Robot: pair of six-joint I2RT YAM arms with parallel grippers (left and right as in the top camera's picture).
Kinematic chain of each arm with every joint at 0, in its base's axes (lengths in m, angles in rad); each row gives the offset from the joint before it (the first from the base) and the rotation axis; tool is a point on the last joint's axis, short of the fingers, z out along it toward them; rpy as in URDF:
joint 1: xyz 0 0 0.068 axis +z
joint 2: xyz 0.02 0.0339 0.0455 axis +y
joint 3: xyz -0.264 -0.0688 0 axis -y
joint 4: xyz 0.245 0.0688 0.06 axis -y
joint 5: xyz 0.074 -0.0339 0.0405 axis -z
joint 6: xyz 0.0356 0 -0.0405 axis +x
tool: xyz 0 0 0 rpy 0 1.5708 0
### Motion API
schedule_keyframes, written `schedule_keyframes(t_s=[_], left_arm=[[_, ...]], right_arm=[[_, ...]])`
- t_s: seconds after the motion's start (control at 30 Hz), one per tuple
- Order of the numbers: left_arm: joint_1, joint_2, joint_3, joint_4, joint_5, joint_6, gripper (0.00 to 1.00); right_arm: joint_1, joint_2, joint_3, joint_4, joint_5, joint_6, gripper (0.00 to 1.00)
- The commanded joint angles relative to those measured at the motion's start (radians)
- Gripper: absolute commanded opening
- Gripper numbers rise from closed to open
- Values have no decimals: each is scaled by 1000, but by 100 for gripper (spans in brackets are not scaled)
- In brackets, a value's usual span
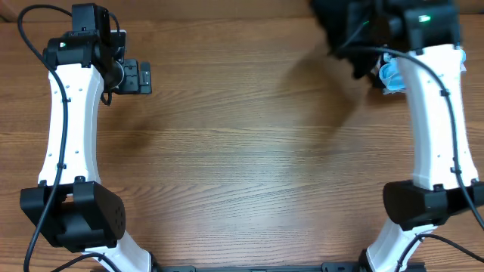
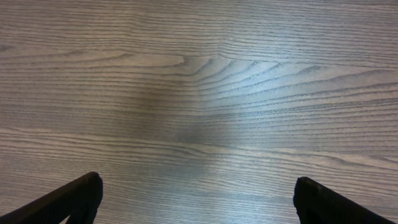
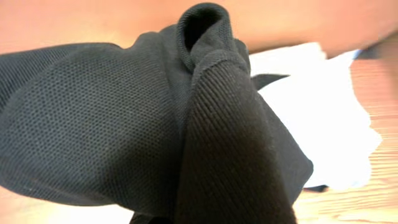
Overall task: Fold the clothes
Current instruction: 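Place the black shirt on top of the clothes stack at top right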
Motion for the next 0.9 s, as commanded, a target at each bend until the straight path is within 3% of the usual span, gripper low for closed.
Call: schedule_keyframes(t_s=[0.0,0.47,0.67,0.87], left_arm=[[2,11,24,4,11,19,100],[0,11,24,42,12,-27,100],[0,11,24,61,12,-27,100],[0,11,24,77,12,-70,100]], right_arm=[[-68,-47,44,49,105,-13,4],[-361,44,40,396,126,-369,4],[-454,156,37,433,-74,-378,4],[-436,277,35,408,-198,-370,4]])
